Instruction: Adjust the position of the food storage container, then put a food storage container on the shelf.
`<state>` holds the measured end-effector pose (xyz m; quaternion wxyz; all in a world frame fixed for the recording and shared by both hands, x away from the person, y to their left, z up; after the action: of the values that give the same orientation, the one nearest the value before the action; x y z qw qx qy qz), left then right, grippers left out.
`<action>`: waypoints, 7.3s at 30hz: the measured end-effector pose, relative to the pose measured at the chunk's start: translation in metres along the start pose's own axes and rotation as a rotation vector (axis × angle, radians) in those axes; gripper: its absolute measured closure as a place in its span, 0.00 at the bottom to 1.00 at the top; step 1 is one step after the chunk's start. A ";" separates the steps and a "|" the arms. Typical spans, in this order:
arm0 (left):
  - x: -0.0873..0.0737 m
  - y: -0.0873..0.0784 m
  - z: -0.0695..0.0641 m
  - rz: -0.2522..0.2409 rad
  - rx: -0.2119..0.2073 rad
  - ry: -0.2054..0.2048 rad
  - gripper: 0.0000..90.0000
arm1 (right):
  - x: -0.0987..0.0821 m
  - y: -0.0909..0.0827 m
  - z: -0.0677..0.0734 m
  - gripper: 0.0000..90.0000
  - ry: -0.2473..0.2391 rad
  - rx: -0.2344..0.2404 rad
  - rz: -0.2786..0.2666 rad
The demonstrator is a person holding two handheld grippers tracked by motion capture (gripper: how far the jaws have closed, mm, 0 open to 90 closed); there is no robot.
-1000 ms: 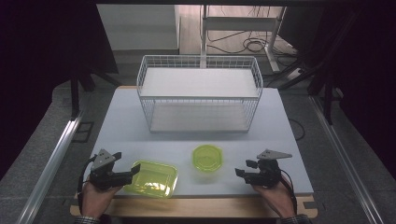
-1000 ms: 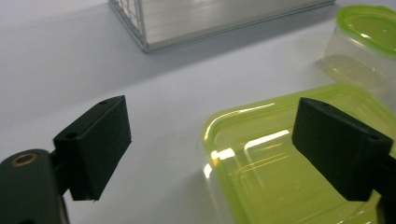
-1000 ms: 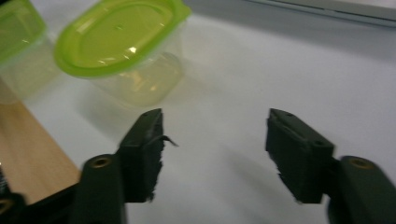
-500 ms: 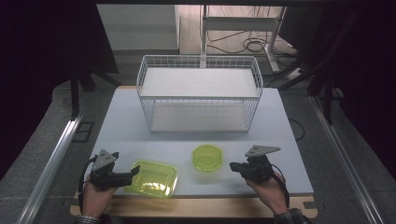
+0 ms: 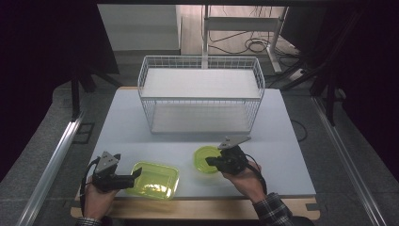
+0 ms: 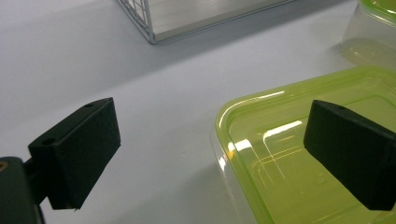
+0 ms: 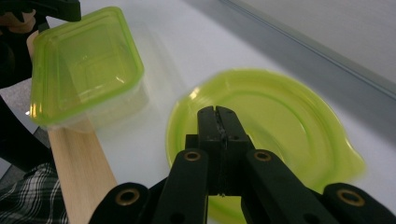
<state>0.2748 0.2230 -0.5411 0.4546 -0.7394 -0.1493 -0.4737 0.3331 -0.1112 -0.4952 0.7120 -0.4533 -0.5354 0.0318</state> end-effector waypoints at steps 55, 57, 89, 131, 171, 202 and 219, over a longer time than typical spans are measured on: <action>0.000 0.004 -0.005 0.020 0.003 0.015 0.03 | -0.023 0.004 -0.054 0.99 0.064 -0.137 0.074; 0.000 0.004 -0.006 0.019 0.000 0.015 0.03 | -0.027 0.000 -0.061 0.99 0.079 -0.150 0.071; -0.008 -0.034 0.003 0.063 0.028 -0.018 0.61 | -0.053 -0.036 -0.050 0.99 0.110 -0.172 0.044; -0.013 0.040 -0.070 0.314 -0.231 0.087 1.00 | -0.063 0.009 0.033 0.99 0.061 0.062 0.138; -0.010 0.030 -0.073 0.188 -0.149 0.132 0.13 | -0.072 -0.028 -0.029 0.39 0.098 -0.153 0.033; -0.016 0.035 -0.066 0.187 -0.113 0.179 0.05 | -0.047 -0.008 -0.022 0.51 0.279 0.045 0.048; -0.017 0.035 -0.068 0.201 -0.118 0.202 0.06 | -0.050 0.007 -0.026 0.87 0.517 0.264 0.137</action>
<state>0.2510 0.1525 -0.5645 0.4683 -0.7246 0.0002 -0.5057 0.3357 -0.1493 -0.5374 0.8736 -0.3851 -0.2956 0.0327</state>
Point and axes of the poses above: each handheld gripper's, and its own axes: y roughly forward along the jaws, x roughly out of its top, z roughly to its left, the point moved 5 cm from there along y, roughly forward along the jaws, and after that the axes turned 9 degrees about -x, right-handed, at the moved point
